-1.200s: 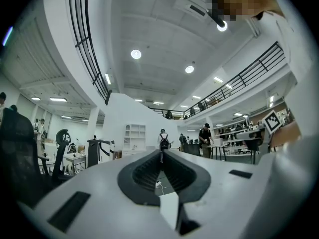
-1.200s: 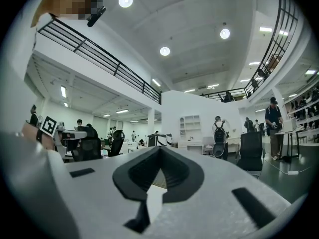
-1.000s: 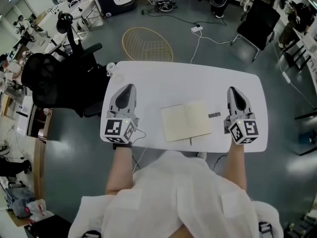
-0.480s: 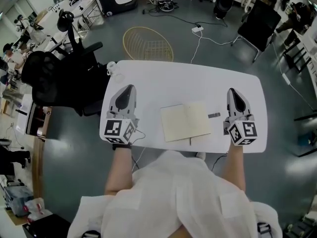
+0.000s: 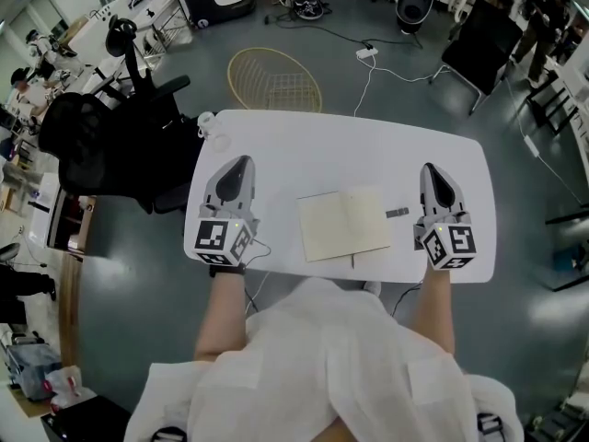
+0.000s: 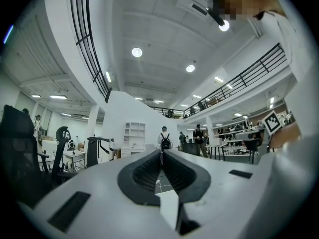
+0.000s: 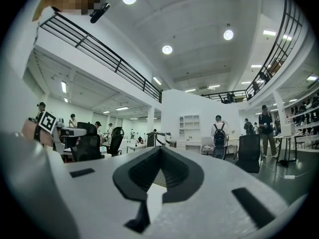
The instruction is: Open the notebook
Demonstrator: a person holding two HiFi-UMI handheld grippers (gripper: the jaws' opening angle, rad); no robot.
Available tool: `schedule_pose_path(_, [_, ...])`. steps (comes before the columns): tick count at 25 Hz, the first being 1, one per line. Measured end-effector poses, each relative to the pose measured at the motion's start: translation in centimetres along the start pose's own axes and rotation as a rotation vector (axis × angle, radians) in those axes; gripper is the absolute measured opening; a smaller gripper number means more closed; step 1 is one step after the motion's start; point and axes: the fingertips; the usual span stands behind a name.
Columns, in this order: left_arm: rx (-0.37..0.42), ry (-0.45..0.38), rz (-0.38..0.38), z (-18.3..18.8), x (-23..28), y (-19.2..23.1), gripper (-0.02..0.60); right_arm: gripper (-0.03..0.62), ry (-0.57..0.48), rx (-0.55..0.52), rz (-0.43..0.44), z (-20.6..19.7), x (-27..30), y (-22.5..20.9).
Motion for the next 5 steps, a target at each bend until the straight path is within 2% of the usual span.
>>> schedule_pose_path(5, [0.0,0.004,-0.002,-0.42,-0.15,-0.32,0.017,0.002,0.004,0.0,-0.005,-0.39,-0.36,-0.21])
Point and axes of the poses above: the fingertips, and each gripper's own axes: x forward along the fingers, y to its left, z out of its top, and after that the axes turned 13 degrees about -y, right-handed
